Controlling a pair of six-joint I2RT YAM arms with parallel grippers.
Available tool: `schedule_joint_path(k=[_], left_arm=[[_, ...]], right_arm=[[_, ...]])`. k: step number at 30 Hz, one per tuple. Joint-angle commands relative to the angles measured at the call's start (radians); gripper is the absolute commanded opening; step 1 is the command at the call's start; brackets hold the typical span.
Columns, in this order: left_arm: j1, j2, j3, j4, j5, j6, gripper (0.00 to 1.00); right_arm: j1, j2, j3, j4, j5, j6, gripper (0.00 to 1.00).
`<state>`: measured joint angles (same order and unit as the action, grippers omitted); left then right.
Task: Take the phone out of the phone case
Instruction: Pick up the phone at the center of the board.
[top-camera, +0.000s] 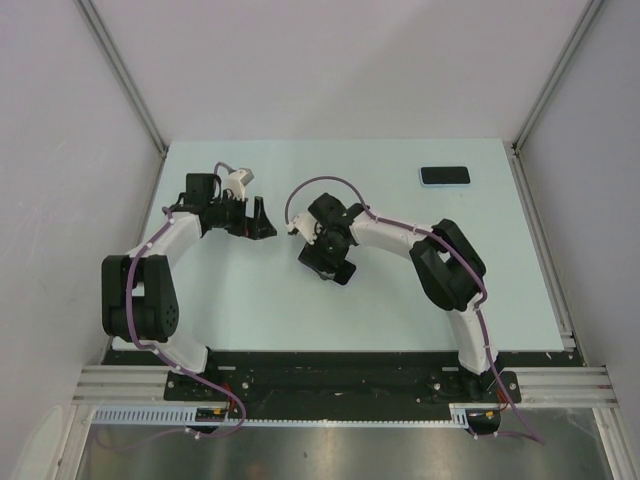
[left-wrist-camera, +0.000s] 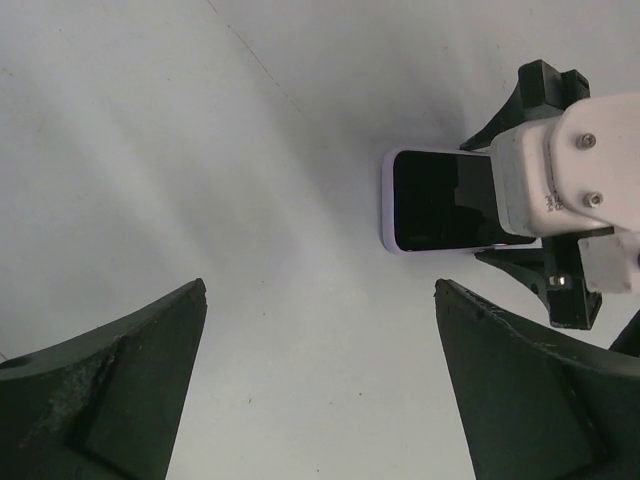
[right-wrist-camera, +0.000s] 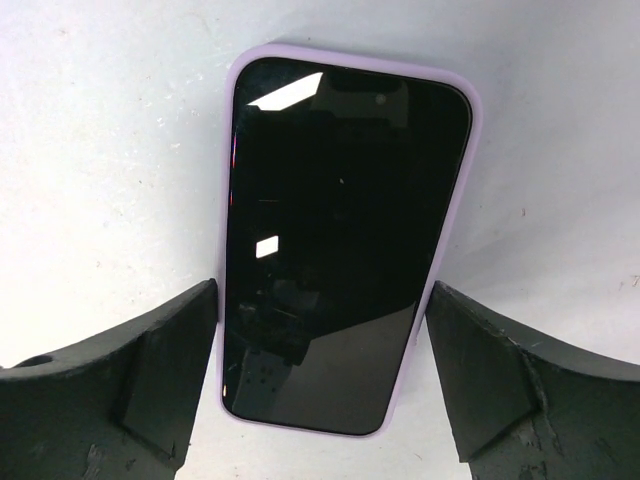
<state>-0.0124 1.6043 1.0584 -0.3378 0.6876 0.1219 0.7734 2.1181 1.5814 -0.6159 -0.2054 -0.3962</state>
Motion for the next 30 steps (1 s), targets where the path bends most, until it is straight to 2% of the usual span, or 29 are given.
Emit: schedule_joint_path(k=[1,6,9,10,12,13,15,16,17,19,30], left_arm=[[0.005,-0.026,-0.008,0.023,0.003,-0.031,1.0],[0.005,-0.02,-0.006,0.025,0.0,-0.034,1.0],[0.005,-0.021,-0.006,0.023,-0.003,-0.034,1.0],[0.005,-0.021,-0.006,0.023,-0.003,-0.034,1.0],[0.005,-0.017,-0.006,0.023,0.0,-0.036,1.0],[0.005,-0.015,-0.005,0.023,0.003,-0.037,1.0],[0.005,-0.007,-0.005,0.023,0.009,-0.039,1.0],[0.005,-0.006,-0.006,0.023,0.013,-0.039,1.0],[0.005,0.005,-0.005,0.025,0.016,-0.042,1.0],[0.005,0.012,-0.005,0.023,0.035,-0.042,1.0],[0.005,0.057,-0.008,0.033,0.122,-0.06,1.0]], right_arm=[[0.032,0.063,-0.001,-0.039,0.087,-0.027,0.88],[0.033,0.086,0.028,-0.074,0.093,-0.046,0.85],[0.035,0.1,0.038,-0.099,0.081,-0.052,0.8],[0.035,0.102,0.046,-0.111,0.078,-0.055,0.75],[0.035,0.106,0.048,-0.117,0.07,-0.059,0.65],[0.035,0.103,0.048,-0.122,0.067,-0.064,0.47],[0.037,0.095,0.045,-0.122,0.072,-0.072,0.31],[0.035,0.089,0.04,-0.111,0.08,-0.075,0.19],[0.033,0.073,0.026,-0.102,0.086,-0.082,0.14],[0.03,0.053,0.009,-0.081,0.096,-0.096,0.1],[0.015,-0.122,-0.103,0.068,0.124,-0.13,0.04]])
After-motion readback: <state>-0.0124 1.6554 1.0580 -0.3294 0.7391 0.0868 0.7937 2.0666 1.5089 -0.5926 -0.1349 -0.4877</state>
